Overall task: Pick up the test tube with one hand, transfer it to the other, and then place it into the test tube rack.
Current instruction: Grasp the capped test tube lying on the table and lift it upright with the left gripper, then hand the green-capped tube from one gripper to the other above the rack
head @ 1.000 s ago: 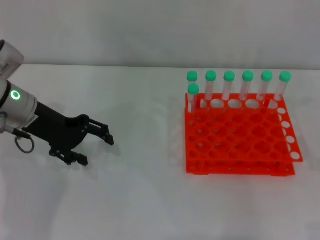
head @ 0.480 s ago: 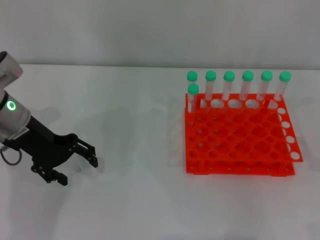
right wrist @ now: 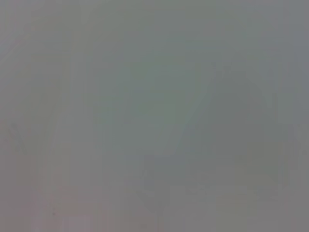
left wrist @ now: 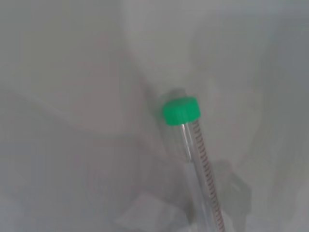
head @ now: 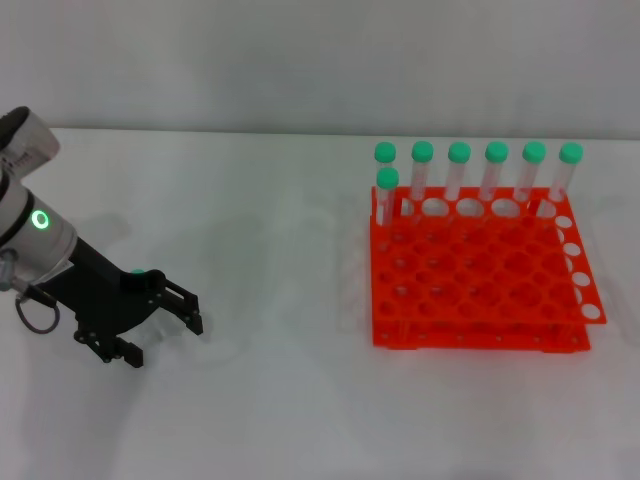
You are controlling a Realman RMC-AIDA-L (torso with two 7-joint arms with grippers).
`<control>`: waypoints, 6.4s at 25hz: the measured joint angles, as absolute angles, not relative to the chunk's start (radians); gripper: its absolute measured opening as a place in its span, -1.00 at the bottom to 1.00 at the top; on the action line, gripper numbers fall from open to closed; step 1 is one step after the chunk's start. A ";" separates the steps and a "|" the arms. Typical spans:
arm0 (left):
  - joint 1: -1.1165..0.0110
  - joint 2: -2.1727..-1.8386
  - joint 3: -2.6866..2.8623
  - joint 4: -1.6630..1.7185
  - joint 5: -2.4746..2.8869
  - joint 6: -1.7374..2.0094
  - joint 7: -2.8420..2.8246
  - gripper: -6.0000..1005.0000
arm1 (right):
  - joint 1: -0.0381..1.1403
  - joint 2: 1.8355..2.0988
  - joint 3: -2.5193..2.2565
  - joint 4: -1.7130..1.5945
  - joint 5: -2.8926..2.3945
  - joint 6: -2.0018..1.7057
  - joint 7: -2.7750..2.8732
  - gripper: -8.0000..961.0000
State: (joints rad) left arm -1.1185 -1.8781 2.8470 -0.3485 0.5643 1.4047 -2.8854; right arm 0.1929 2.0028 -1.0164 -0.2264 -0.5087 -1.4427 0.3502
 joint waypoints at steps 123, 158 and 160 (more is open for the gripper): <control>-1.141 -2.013 2.849 -0.564 0.211 1.770 -1.252 -0.60 | 0.326 2.006 -1.468 -0.361 -0.793 -1.494 1.065 0.72; -1.261 -2.076 2.849 -0.475 0.253 1.654 -1.259 -0.60 | 0.433 2.019 -1.584 -0.352 -0.788 -1.435 1.097 0.72; -1.262 -2.076 2.849 -0.466 0.255 1.644 -1.259 -0.60 | 0.439 2.021 -1.585 -0.352 -0.788 -1.430 1.096 0.63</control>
State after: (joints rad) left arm -1.2624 -2.0755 2.8486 -0.4664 0.2551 1.6443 -1.2594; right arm 0.4386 2.0211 -1.5851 -0.3525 -0.7879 -1.4304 1.0962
